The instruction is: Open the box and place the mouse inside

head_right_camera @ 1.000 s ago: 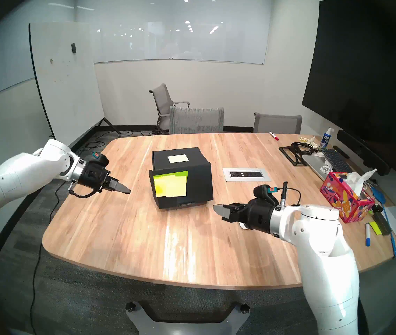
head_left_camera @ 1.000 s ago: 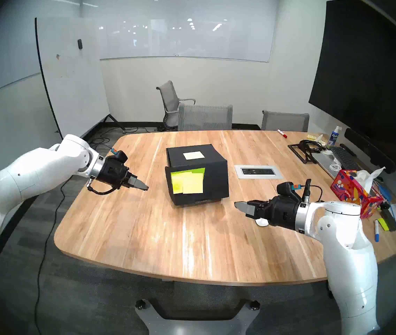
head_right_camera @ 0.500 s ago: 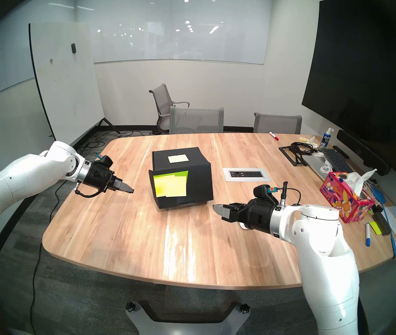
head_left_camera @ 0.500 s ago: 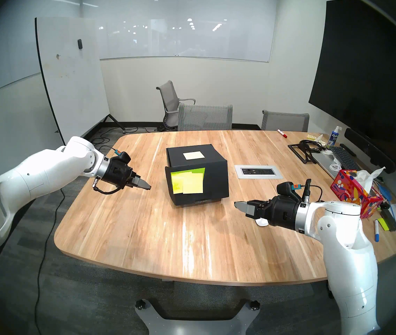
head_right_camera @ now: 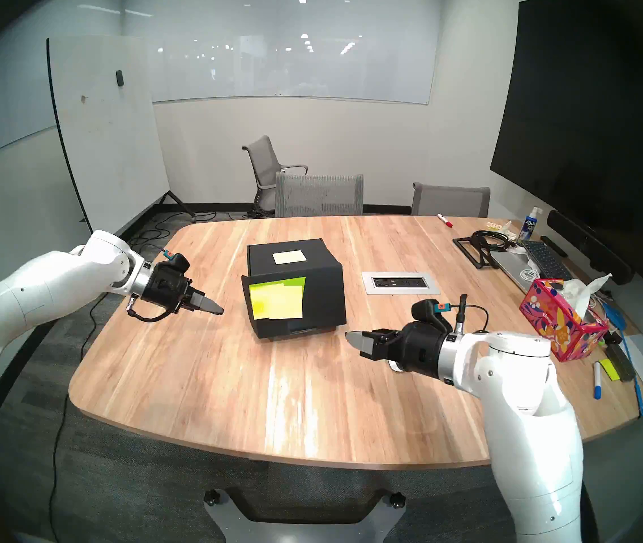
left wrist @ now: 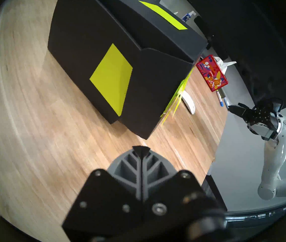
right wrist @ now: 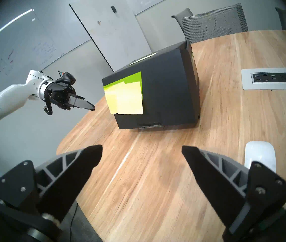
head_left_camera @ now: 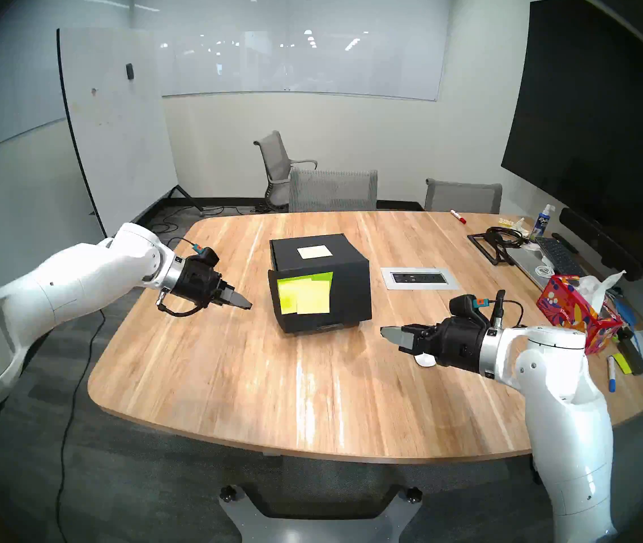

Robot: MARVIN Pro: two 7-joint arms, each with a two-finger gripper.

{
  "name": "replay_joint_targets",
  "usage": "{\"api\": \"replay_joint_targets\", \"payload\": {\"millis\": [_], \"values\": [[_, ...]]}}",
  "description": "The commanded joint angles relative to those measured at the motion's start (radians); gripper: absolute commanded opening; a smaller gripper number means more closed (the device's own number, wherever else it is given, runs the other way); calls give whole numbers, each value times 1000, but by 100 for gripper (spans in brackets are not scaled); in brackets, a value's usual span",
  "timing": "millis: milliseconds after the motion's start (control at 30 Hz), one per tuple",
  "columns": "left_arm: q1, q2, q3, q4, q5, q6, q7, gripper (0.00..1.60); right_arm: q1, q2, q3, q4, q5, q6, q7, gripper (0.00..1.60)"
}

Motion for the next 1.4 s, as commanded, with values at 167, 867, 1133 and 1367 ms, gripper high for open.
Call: {"api": "replay_joint_targets", "payload": {"millis": [167, 867, 1133, 1367], "values": [[-12, 2, -10, -3, -5, 0, 0, 0, 8, 2, -1, -21, 6, -3, 2, 160], [-12, -7, -7, -6, -10, 36, 15, 160, 8, 1, -1, -21, 6, -3, 2, 160], [21, -10, -30, -8, -59, 20, 24, 160, 8, 1, -1, -21, 6, -3, 3, 160], [36, -17, -28, -14, -62, -7, 9, 160, 8, 1, -1, -21, 6, -3, 3, 160]]}}
